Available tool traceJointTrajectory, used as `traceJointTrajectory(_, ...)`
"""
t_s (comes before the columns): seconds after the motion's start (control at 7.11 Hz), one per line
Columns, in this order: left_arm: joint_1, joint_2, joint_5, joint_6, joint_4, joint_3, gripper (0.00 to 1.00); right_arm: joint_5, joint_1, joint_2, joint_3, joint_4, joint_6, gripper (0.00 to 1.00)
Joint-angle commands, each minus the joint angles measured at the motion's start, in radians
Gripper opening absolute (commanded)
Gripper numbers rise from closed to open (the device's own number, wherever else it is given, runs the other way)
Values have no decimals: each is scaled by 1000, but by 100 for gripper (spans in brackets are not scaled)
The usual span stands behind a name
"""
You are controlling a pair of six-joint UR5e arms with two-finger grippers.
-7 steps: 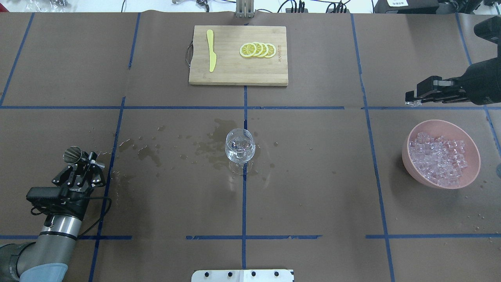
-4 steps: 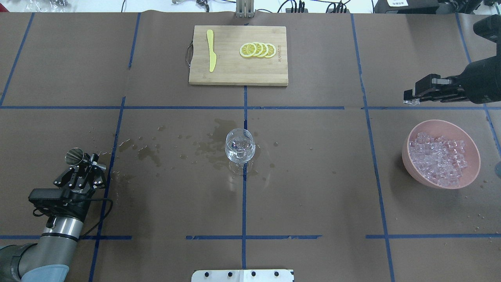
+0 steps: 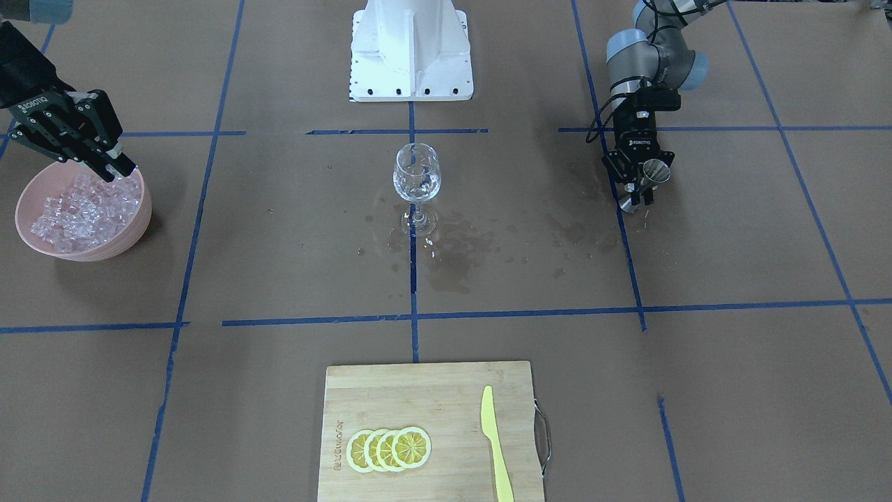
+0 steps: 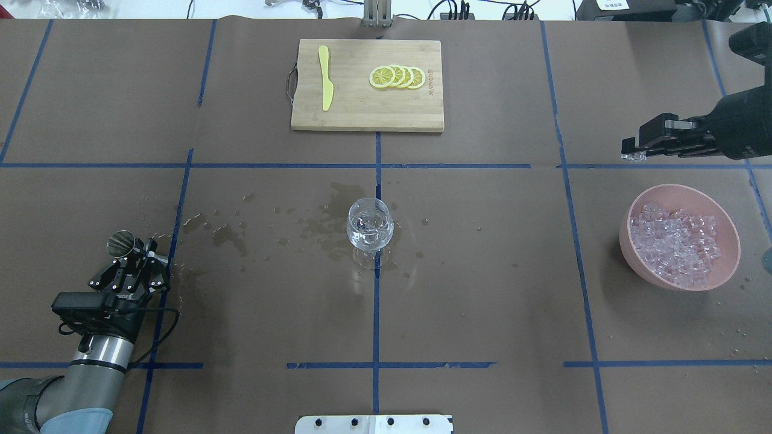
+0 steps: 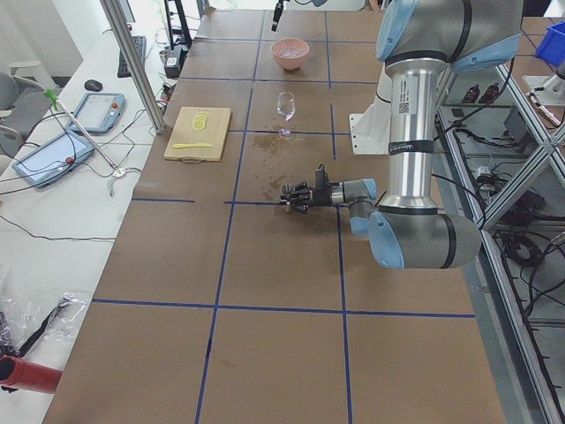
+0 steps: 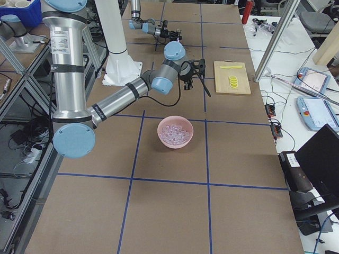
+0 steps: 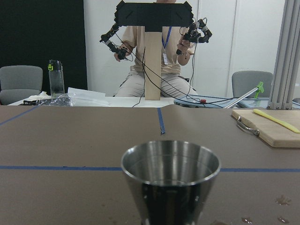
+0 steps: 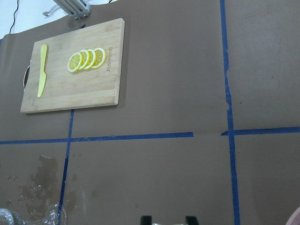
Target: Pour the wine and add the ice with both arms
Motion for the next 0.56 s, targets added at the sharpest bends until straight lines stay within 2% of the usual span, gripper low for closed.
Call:
traceJointTrajectory(0.0,0,0,0,5,-1,1,37,0,0,0,2,0,0,0)
traceJointTrajectory(0.14,0,0,0,6,-2,-2,41,0,-2,0,2,0,0,0)
traceJointTrajectory(0.28,0,0,-2,8,-2,-7,60,0,-2,0,2,0,0,0)
traceJointTrajectory(0.42,-1,0,-5,9,-5,-8,100,0,-2,0,2,0,0,0)
